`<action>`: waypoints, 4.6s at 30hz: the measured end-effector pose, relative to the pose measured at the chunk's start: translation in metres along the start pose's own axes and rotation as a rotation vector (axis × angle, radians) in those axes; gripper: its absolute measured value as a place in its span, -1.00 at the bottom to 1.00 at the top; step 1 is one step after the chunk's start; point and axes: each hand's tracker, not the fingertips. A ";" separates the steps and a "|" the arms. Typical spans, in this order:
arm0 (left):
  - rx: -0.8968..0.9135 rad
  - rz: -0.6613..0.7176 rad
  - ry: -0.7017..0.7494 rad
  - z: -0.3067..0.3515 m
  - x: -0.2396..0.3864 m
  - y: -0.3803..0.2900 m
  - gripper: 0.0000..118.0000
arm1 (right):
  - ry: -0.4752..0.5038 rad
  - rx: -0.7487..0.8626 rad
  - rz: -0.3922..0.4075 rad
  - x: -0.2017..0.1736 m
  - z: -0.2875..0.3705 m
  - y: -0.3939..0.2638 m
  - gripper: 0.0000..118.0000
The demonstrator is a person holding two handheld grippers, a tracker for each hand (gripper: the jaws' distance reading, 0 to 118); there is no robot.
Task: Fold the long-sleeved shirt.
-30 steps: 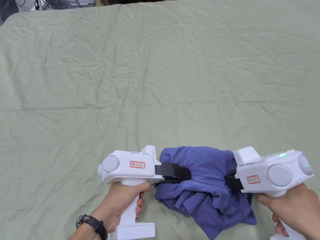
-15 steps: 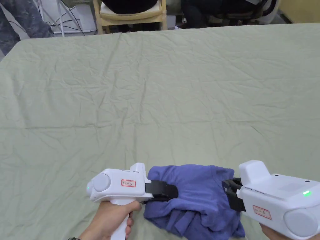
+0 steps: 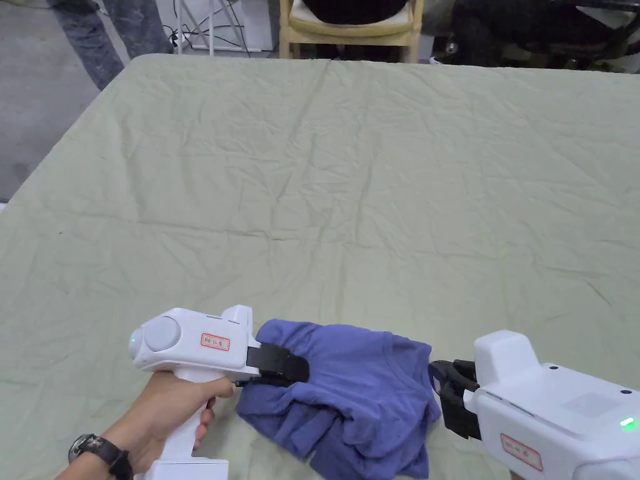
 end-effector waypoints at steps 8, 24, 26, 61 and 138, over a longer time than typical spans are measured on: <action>0.039 0.021 0.123 0.088 -0.070 0.007 -0.64 | 0.152 0.017 0.082 -0.078 -0.048 0.044 -0.99; 0.104 0.044 0.430 0.235 -0.191 0.038 -0.66 | 0.309 0.002 0.192 -0.172 -0.116 0.090 -0.99; 0.100 0.036 0.450 0.244 -0.197 0.039 -0.66 | 0.312 -0.005 0.197 -0.175 -0.122 0.091 -0.99; 0.536 -0.259 0.750 0.240 0.028 -0.062 0.57 | 0.131 0.210 0.110 -0.107 0.004 0.085 -0.99; 0.988 -0.526 0.590 0.174 0.326 0.036 1.00 | -0.500 0.616 -0.085 0.115 0.191 0.161 1.00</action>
